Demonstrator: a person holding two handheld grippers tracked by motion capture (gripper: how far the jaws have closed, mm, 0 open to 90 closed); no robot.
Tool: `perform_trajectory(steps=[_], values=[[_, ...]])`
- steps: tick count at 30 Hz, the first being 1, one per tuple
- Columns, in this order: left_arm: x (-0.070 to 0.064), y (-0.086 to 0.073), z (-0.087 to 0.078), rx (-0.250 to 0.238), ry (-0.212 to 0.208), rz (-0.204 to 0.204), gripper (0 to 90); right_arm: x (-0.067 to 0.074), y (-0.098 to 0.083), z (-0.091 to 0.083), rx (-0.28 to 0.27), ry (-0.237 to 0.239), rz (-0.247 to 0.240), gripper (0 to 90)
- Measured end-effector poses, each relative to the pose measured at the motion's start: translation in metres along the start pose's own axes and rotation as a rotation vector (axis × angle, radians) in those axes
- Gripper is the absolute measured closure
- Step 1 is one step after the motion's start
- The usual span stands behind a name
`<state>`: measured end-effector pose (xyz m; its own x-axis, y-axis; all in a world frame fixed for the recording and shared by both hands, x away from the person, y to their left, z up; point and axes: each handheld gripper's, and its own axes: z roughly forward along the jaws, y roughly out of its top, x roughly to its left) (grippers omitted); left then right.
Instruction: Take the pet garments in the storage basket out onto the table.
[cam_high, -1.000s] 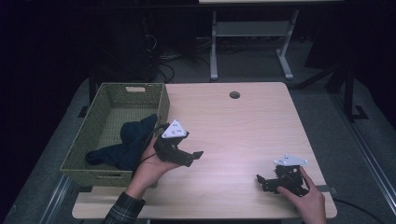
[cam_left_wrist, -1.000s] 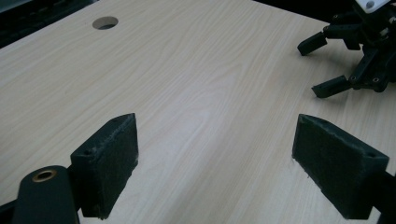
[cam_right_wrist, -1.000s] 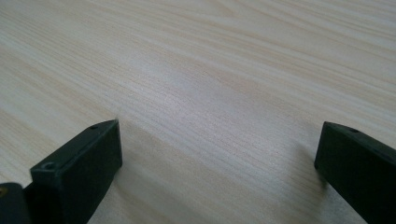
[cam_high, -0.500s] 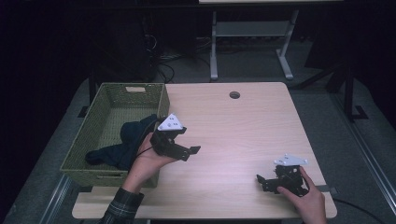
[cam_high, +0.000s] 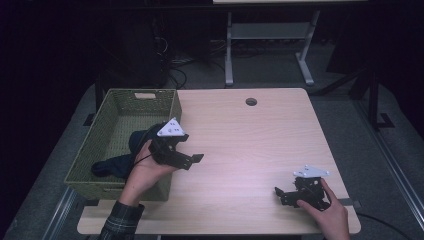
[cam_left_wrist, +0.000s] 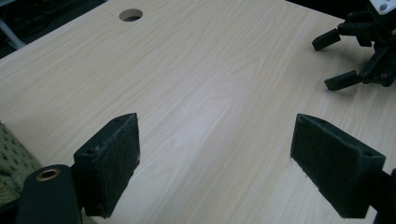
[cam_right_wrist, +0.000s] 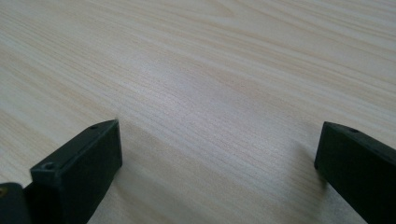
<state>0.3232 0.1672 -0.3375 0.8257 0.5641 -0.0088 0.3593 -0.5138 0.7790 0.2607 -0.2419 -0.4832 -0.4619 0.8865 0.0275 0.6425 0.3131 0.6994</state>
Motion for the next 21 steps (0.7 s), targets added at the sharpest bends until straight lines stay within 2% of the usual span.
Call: perform_trajectory(steps=[4,21], values=[[0.005,-0.001,-0.009,0.005,0.014,0.0,15.3,0.0,0.0,0.0,0.001,-0.001,0.0,0.5],[0.026,-0.012,-0.046,0.008,0.084,-0.046,15.4,0.0,0.0,0.0,-0.001,-0.001,0.004,0.5]])
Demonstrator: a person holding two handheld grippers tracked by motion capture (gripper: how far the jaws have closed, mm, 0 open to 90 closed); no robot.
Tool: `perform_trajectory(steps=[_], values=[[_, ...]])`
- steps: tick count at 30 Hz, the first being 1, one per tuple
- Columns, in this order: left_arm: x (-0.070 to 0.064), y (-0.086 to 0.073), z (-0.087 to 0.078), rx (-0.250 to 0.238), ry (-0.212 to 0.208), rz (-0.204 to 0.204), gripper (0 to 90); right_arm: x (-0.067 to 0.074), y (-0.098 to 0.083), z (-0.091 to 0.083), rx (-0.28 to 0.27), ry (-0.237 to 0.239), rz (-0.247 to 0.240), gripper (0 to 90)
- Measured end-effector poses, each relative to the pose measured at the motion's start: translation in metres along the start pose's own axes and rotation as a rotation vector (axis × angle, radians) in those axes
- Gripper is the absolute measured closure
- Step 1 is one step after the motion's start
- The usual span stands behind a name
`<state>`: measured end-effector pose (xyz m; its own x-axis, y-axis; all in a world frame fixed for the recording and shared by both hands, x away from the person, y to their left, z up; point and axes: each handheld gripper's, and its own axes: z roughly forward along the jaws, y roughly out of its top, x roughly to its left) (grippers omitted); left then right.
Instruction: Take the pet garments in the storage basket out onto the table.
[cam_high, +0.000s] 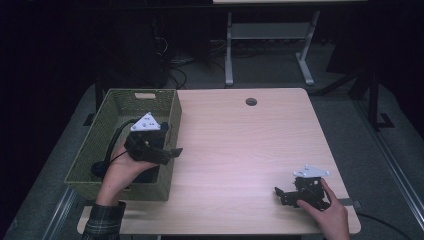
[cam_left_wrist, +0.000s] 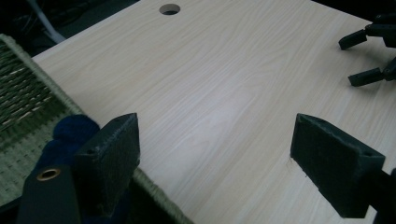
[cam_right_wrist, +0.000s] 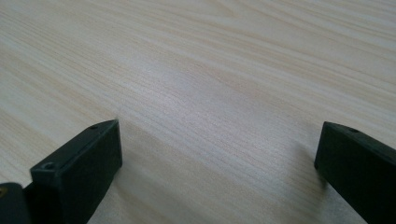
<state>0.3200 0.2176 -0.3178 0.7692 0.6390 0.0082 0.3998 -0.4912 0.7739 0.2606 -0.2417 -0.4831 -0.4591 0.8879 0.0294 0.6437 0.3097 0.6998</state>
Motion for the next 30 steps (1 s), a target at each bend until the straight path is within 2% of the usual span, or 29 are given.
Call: perform_trajectory(steps=[7,17,22,30], values=[[0.008,-0.005,-0.012,-0.009,0.03,-0.02,15.4,0.0,0.0,0.0,0.001,0.0,-0.003,0.5],[0.022,-0.023,-0.028,0.023,0.096,-0.042,15.3,0.0,0.0,0.0,0.001,0.0,-0.003,0.4],[0.026,-0.029,-0.033,0.032,0.113,-0.054,15.3,0.0,0.0,0.0,0.001,0.0,-0.003,0.4],[0.029,-0.046,-0.039,0.076,0.131,-0.08,15.3,0.0,0.0,0.0,0.001,0.0,-0.004,0.5]])
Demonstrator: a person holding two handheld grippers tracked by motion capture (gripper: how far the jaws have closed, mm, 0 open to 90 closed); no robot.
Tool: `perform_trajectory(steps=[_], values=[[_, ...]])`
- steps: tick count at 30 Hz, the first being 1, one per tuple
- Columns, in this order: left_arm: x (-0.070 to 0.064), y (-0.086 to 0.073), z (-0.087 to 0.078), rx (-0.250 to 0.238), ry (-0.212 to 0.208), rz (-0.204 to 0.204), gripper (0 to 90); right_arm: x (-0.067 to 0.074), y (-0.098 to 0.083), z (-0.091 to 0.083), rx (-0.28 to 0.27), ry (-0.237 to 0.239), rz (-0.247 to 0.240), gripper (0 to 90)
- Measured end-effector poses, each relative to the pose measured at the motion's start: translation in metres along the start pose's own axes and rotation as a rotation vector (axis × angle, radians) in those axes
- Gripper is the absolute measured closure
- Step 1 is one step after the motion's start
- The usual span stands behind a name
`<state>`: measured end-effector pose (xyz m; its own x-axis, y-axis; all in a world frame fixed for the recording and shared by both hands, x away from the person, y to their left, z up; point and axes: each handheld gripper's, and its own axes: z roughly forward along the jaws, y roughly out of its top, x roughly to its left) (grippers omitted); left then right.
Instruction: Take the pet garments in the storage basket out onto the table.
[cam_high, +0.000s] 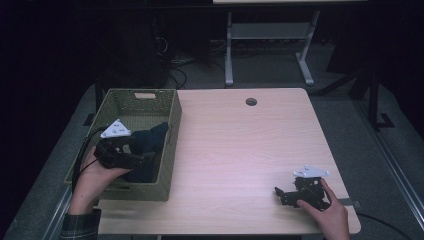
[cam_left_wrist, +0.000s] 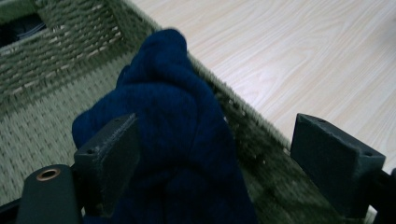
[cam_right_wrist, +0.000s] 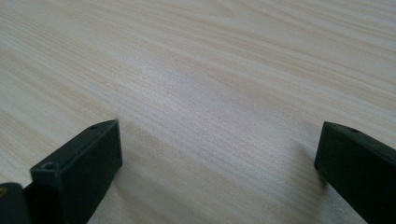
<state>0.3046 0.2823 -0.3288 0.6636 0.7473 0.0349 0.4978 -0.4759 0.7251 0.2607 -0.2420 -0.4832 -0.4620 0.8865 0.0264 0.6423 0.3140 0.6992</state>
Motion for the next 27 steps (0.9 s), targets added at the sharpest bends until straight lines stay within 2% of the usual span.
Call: perform_trajectory(steps=[14,20,27], values=[[0.002,-0.019,0.014,0.105,0.002,-0.022,15.6,0.0,0.0,0.0,0.0,0.0,0.0,0.4],[0.007,-0.021,0.026,0.143,0.024,-0.014,15.8,0.0,0.0,0.0,0.0,0.0,0.001,0.4],[0.011,-0.018,0.037,0.17,0.021,-0.01,15.8,0.0,0.0,0.0,0.0,0.0,0.001,0.4]])
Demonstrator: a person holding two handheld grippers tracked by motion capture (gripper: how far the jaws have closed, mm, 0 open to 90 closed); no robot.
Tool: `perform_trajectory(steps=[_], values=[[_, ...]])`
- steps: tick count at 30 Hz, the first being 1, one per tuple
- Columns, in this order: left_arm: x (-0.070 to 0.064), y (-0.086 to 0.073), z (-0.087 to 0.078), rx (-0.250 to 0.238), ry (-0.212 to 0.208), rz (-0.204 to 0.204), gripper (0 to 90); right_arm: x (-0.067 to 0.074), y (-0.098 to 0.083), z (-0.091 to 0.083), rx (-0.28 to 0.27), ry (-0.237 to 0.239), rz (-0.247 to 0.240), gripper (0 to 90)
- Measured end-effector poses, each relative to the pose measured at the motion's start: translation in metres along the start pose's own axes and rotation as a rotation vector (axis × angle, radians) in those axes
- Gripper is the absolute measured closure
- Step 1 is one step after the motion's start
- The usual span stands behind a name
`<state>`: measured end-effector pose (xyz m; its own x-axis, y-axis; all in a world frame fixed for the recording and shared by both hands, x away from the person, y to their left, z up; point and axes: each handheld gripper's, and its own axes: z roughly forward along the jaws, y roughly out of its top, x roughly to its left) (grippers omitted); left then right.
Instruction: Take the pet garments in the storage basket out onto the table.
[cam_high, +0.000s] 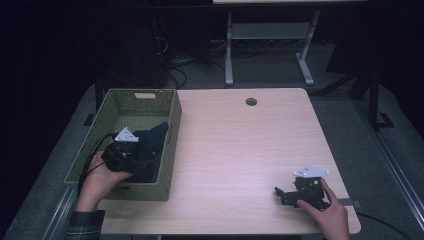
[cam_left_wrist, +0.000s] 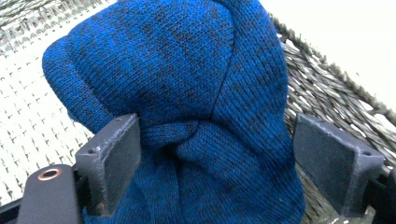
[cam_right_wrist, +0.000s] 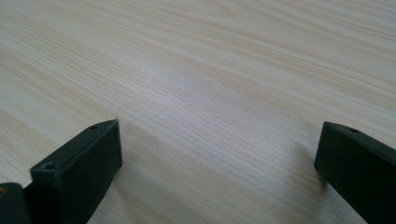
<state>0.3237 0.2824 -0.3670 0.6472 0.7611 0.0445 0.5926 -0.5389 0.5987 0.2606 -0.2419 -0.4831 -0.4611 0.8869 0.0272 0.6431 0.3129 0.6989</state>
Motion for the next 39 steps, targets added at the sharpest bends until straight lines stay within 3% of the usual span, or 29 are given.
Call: perform_trajectory(steps=[4,5,7,12,18,23,27,31,39], values=[[0.001,0.002,0.006,0.011,0.002,-0.003,18.0,0.0,0.0,0.0,0.0,-0.001,0.001,0.4],[0.002,0.003,0.008,0.041,0.0,-0.004,20.2,0.0,0.0,0.0,0.0,-0.001,0.001,0.4],[0.002,0.003,0.009,0.047,-0.001,-0.002,20.5,0.0,0.0,0.0,0.0,-0.001,0.001,0.4],[0.003,0.003,0.01,0.073,-0.031,-0.005,35.8,0.0,0.0,0.0,0.0,-0.001,0.001,0.4],[0.004,0.002,0.011,0.101,-0.063,0.013,65.9,0.0,0.0,0.0,0.0,-0.001,0.001,0.4],[0.006,0.003,0.008,0.098,-0.085,-0.004,73.7,0.0,0.0,0.0,0.0,-0.001,0.001,0.4],[0.01,0.003,-0.001,0.052,-0.071,-0.035,74.8,0.0,0.0,0.0,0.0,-0.001,0.001,0.4],[0.017,0.002,-0.018,-0.046,-0.05,-0.098,75.3,0.0,0.0,0.0,0.0,-0.001,0.001,0.4],[0.025,0.002,-0.037,-0.121,-0.056,-0.153,75.9,0.0,0.0,0.0,0.0,-0.002,0.003,0.4]])
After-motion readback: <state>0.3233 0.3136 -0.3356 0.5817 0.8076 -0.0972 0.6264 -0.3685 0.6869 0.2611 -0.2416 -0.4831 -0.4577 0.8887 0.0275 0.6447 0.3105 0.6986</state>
